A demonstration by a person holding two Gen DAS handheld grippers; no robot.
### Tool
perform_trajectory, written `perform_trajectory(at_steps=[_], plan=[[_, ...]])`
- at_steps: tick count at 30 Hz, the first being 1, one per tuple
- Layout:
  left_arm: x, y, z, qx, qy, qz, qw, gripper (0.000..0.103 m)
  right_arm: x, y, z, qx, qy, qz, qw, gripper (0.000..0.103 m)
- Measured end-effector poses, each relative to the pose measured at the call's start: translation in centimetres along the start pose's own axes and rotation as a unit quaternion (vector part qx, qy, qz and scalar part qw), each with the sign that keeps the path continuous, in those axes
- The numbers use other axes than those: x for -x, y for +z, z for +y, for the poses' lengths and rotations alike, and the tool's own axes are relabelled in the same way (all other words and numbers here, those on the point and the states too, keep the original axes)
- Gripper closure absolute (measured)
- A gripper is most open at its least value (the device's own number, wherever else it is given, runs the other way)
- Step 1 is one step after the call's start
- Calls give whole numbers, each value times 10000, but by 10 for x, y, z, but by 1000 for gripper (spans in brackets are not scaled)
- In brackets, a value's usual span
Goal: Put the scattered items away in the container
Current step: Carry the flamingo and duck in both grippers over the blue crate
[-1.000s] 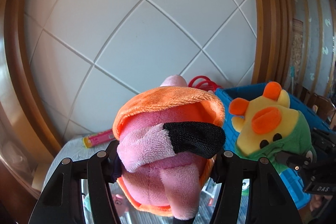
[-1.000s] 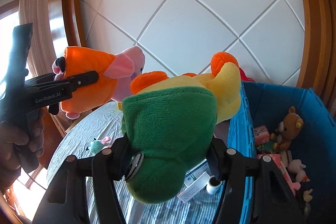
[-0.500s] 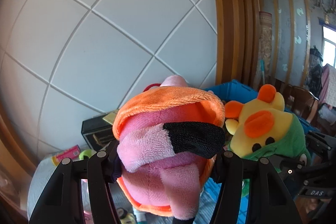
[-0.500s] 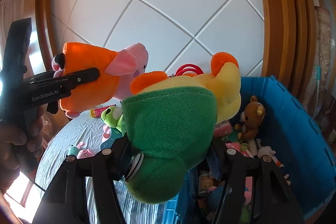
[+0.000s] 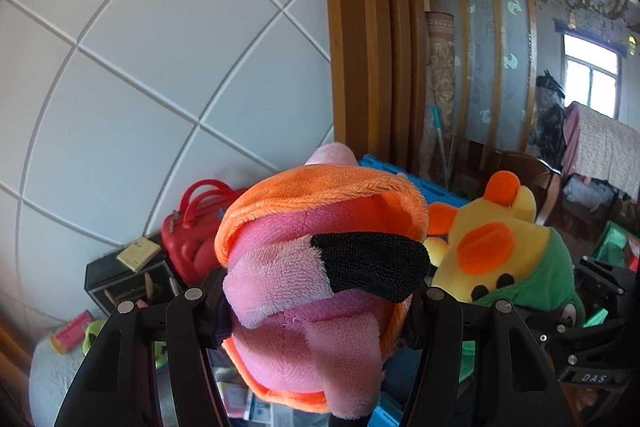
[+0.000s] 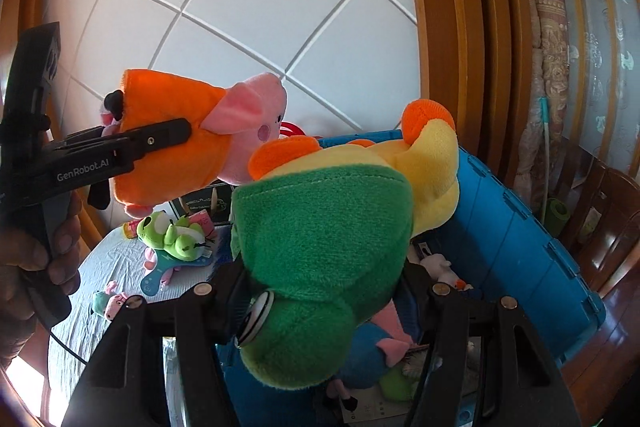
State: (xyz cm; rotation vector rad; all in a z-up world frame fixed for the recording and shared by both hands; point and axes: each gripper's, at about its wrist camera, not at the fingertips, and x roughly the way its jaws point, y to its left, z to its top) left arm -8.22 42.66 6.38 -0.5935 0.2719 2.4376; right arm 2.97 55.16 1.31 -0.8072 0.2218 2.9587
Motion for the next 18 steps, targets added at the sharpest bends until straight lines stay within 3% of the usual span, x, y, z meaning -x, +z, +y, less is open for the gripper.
perform_trajectory(at_steps=[18], plan=[[-58,22,-49,-254,-576,159,9979,42,2,-6,-56,-400,-539,76,9977,44]])
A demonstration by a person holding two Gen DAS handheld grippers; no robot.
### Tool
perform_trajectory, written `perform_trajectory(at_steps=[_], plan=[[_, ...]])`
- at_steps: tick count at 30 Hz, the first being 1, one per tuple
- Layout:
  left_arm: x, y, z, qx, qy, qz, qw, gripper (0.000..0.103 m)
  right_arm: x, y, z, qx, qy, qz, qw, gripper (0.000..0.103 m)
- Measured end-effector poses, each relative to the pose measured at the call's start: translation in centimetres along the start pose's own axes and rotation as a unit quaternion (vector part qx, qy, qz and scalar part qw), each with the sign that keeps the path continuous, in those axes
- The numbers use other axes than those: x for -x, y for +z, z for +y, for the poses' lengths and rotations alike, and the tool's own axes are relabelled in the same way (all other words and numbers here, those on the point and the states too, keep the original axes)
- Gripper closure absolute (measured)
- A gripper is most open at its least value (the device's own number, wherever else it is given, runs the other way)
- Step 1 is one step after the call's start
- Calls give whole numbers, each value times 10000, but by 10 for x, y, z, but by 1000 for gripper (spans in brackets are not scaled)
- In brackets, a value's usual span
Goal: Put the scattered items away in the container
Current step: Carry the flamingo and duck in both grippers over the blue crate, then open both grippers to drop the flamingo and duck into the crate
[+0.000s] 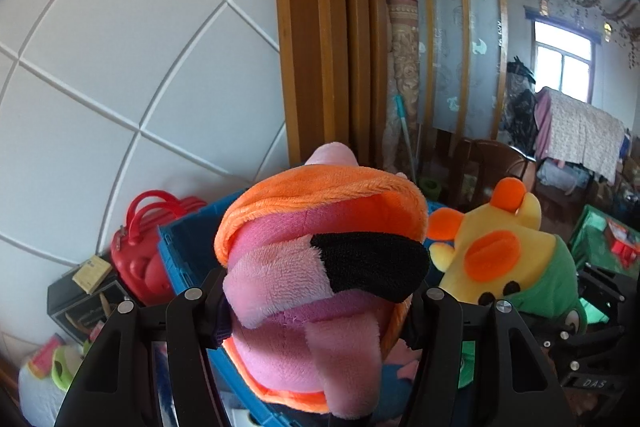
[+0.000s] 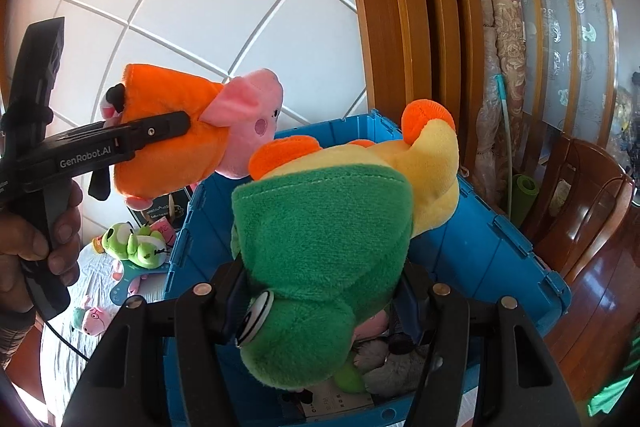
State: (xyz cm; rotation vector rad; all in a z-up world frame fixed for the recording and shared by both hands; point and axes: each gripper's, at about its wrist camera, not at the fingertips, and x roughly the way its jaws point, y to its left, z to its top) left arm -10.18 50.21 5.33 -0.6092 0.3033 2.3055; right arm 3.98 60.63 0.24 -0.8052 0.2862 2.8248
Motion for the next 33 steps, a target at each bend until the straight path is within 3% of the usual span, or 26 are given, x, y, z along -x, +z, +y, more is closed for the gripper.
perform_trajectory(at_steps=[17,20,22,33], plan=[[-14,9,-16,-43,-130,-56,9999,41,-8,2,-9,45,-125,38,9999,42],[-15,9,-14,-4,-128,-61,9999,37,-13,3,-7,128,4,92,9999,31],[-16,10,-10,97,-147,-54,9998,29,-17,3,-4,219,29,149,9996,24],[-10,17,-5,210,-172,-213,9994,23,-18,2,0,294,-28,145,9995,23]])
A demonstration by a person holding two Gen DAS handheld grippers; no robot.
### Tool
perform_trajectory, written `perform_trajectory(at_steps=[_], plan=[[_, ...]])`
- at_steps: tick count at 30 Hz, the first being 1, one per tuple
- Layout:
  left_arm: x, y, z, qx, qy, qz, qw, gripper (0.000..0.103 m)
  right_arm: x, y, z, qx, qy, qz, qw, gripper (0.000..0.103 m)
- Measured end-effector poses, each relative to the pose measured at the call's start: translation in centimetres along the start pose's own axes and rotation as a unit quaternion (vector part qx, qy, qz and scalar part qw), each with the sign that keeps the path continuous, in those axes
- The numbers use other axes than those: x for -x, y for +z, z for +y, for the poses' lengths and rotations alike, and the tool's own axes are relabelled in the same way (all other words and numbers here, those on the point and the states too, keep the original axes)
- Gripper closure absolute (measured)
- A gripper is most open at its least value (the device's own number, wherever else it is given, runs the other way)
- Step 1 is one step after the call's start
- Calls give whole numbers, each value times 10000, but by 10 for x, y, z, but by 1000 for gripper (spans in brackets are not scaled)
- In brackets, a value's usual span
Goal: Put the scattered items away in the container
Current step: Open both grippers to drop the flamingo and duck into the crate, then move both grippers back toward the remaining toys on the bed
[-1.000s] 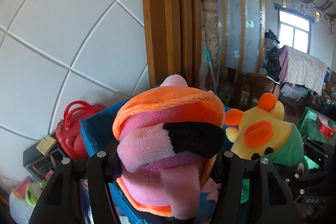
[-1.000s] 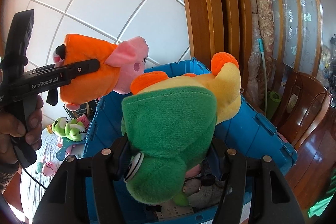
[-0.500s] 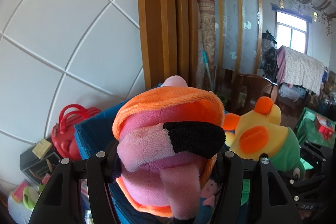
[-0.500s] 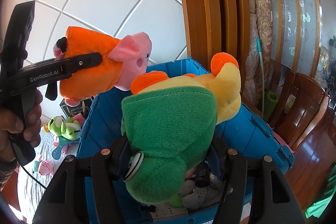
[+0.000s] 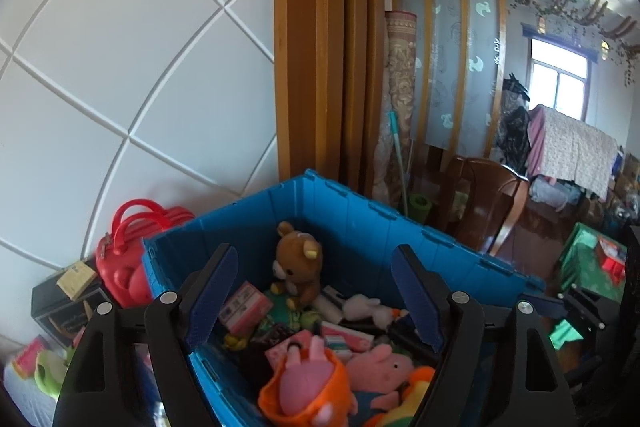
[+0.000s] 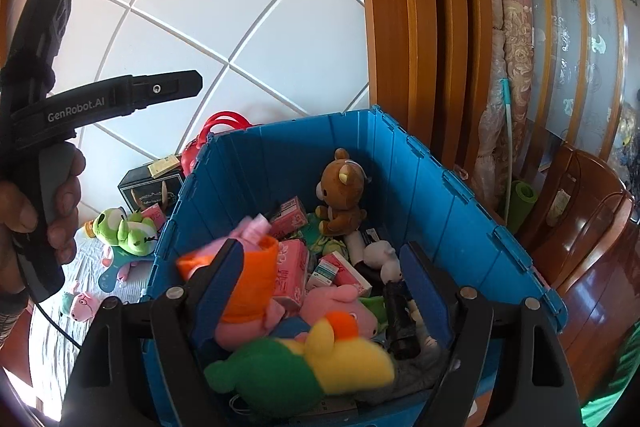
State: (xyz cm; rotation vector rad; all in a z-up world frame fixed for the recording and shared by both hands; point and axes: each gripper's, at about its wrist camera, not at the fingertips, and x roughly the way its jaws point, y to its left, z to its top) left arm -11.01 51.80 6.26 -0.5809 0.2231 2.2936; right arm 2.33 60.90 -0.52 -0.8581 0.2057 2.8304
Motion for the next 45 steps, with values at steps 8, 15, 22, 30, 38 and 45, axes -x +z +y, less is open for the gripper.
perform_trajectory(at_steps=[8,15,22,30,38,45], plan=[[6,-4,9,65,68,42,9999,23,-1,1,5,18,25,0,10000,23],[19,-18,37,241,359,99,9990,23,-6,4,22,116,219,-5,9997,23],[44,-47,84,486,897,265,9944,23,-17,9,59,313,628,-15,9975,23],[84,-119,152,1109,1531,647,9798,23,-33,12,120,686,1122,65,9913,19],[142,-193,221,1682,2259,962,9547,23,-45,7,190,1021,1566,166,9822,0],[187,-259,271,2155,2628,1281,9317,23,-58,-12,251,1258,1822,384,9744,0]])
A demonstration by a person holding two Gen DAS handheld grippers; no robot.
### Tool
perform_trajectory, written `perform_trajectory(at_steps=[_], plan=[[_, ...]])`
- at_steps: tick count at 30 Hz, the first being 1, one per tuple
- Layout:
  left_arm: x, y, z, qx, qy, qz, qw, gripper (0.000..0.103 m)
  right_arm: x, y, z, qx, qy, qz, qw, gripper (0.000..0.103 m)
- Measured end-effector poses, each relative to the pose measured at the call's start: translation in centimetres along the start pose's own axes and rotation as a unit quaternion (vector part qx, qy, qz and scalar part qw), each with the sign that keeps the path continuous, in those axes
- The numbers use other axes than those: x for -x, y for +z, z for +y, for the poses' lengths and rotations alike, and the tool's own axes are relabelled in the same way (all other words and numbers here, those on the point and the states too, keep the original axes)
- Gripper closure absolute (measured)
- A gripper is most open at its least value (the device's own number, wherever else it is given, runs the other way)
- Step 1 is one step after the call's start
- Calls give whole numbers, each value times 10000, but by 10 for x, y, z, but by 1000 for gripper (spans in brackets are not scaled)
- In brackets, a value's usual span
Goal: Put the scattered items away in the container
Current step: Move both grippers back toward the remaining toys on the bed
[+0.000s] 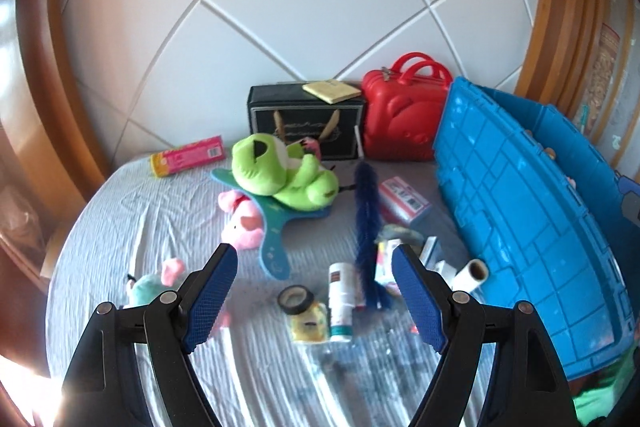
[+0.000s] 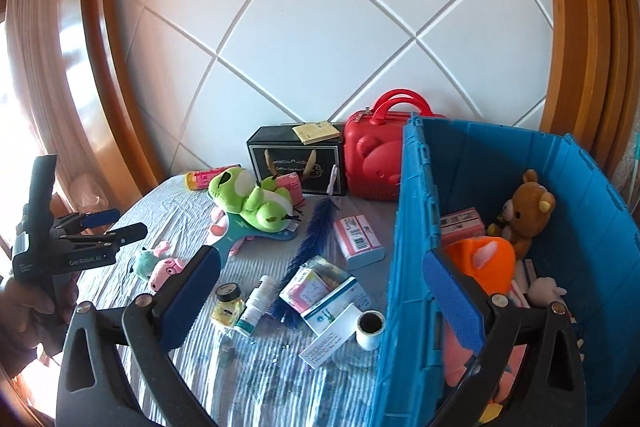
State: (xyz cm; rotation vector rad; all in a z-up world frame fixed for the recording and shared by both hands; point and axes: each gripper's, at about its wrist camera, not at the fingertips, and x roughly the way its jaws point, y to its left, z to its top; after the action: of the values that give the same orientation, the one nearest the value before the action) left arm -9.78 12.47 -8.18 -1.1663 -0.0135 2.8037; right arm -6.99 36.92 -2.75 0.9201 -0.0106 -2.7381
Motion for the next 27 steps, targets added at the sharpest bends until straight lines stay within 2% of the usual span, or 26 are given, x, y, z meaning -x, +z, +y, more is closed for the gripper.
perform_trajectory(at_steps=[10,16,22,27], plan=[[-28,-54,95,446,284,585,9969,23,-60,-24,74,266,156,523,9982,0],[-59,-82,142,739,435,930,9920,23,-104,-36,116,395,266,817,9955,0],[-100,-106,180,1122,457,1276,9844,23,-163,-26,153,729,400,971,9918,0],[-135,-119,201,1346,490,1429,9793,23,-223,-6,181,1205,439,902,9876,0]])
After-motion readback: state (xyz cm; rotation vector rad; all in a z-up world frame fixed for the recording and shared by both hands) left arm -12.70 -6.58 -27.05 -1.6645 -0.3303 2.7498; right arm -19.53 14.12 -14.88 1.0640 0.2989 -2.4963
